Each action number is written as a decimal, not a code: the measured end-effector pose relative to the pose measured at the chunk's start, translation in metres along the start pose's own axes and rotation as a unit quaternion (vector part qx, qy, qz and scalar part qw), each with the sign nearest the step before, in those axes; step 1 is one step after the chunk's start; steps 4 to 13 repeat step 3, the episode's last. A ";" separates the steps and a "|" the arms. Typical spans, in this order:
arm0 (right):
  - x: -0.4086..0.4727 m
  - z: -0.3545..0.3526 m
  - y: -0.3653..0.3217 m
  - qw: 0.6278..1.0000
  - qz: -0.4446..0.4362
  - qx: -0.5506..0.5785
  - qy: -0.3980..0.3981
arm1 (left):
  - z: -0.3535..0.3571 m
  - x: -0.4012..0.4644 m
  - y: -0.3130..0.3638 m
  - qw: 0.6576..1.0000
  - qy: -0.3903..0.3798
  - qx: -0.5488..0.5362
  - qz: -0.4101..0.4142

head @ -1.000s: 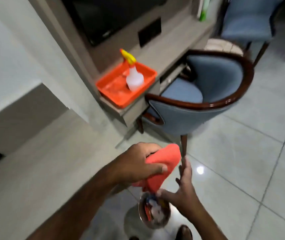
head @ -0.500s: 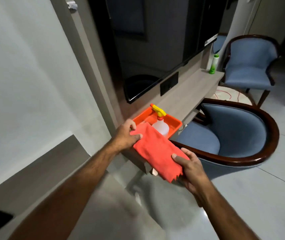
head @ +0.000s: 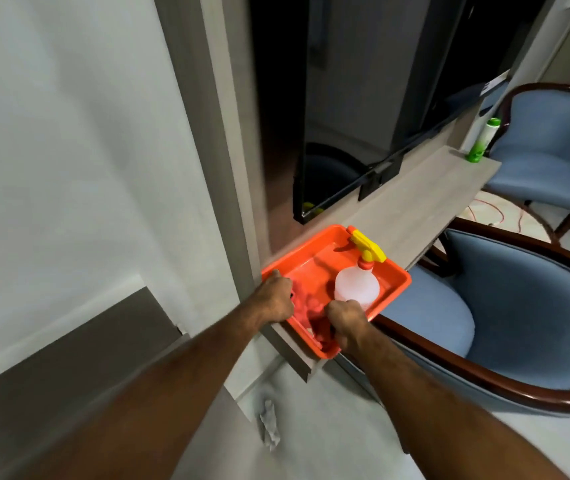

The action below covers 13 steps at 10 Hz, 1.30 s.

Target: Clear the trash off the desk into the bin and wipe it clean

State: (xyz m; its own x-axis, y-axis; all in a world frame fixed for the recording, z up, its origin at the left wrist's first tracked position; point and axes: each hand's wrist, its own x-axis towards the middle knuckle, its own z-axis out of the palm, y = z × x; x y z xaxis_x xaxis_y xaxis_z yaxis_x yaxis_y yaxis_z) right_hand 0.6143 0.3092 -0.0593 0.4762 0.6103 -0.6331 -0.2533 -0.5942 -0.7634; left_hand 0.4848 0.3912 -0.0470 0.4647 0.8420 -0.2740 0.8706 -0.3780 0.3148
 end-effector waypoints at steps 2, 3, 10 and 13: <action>-0.031 -0.008 -0.019 0.986 -0.048 -0.158 -0.029 | -0.003 -0.052 0.010 0.992 0.099 0.055 0.049; -0.065 -0.017 -0.022 0.946 -0.162 -0.279 0.037 | -0.016 -0.095 0.017 0.984 0.154 0.085 0.031; -0.065 -0.017 -0.022 0.946 -0.162 -0.279 0.037 | -0.016 -0.095 0.017 0.984 0.154 0.085 0.031; -0.065 -0.017 -0.022 0.946 -0.162 -0.279 0.037 | -0.016 -0.095 0.017 0.984 0.154 0.085 0.031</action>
